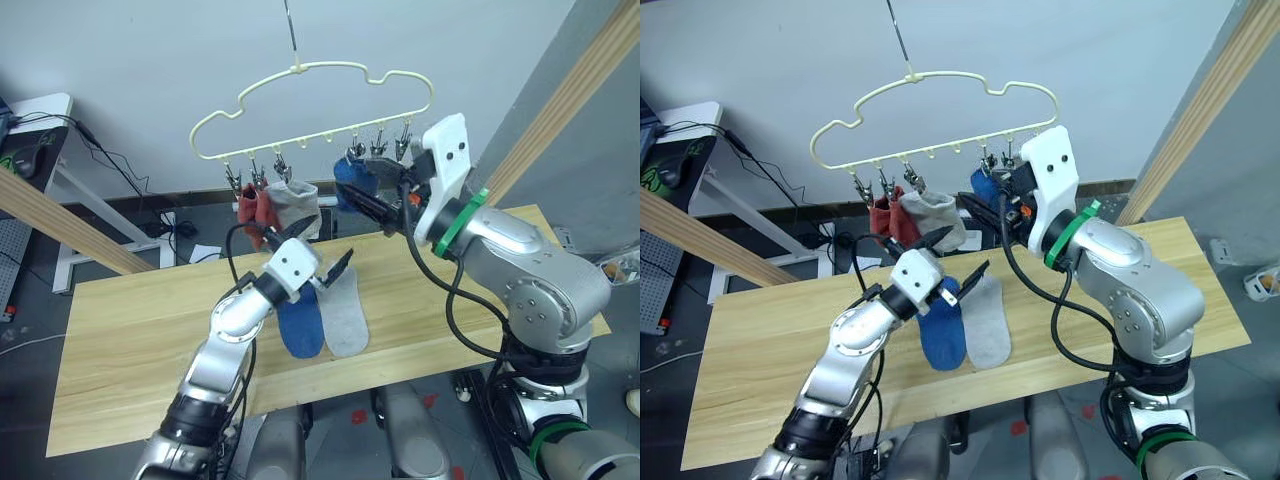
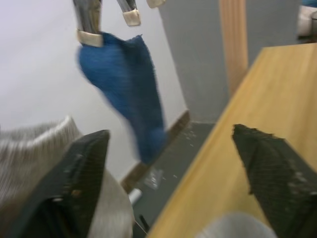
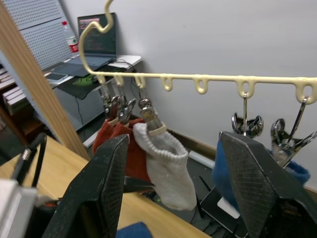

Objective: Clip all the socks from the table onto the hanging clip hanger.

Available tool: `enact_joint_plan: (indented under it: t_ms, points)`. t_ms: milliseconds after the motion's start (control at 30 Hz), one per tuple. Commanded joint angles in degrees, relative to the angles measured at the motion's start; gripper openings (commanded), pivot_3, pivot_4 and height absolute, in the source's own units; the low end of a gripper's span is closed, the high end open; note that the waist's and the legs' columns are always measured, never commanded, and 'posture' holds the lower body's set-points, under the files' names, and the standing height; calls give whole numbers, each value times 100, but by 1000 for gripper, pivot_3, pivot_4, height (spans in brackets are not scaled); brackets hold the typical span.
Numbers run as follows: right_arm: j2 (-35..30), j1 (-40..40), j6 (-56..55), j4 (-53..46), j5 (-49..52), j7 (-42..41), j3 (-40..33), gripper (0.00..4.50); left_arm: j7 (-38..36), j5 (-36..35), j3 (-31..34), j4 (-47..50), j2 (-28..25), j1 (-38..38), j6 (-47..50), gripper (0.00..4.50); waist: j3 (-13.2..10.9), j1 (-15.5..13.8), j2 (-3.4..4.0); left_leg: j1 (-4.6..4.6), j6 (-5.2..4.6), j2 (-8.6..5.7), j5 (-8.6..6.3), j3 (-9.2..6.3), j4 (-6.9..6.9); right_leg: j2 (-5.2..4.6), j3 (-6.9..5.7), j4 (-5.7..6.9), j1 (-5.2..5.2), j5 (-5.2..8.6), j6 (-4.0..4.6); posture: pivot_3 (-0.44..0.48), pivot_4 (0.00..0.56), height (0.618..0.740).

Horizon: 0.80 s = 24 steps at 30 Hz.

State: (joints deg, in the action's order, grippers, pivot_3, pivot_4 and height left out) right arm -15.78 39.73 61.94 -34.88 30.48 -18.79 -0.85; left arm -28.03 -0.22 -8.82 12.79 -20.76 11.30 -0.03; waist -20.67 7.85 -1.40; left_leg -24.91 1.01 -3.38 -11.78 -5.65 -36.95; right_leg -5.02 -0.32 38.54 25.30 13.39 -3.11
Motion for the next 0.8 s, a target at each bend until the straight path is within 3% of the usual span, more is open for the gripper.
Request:
enact_joint_plan:
  t_ms: [33,400,800]
  points:
    - [-230,-147,-96,-398,211,-150,-191,3050,-438,-630,371,888,-366,-274,524,4475,2,-5,0,0,0,1,0,0,0,0,-1,0,0,0,0,-185,308,740]
    - [-1025,-719,-306,-648,321,-310,-406,3050,-1083,-1999,1718,1589,-1337,-1015,1730,4475,56,-75,-17,1,1,1,1,2,1,0,0,0,1,0,0,-158,254,740]
    - [-1039,-748,-611,-276,-294,212,-123,3050,-1761,-3342,2234,1818,-1917,-679,2389,4475,303,-276,-39,1,17,1,10,5,-1,0,3,-12,-4,0,1,-144,220,740]
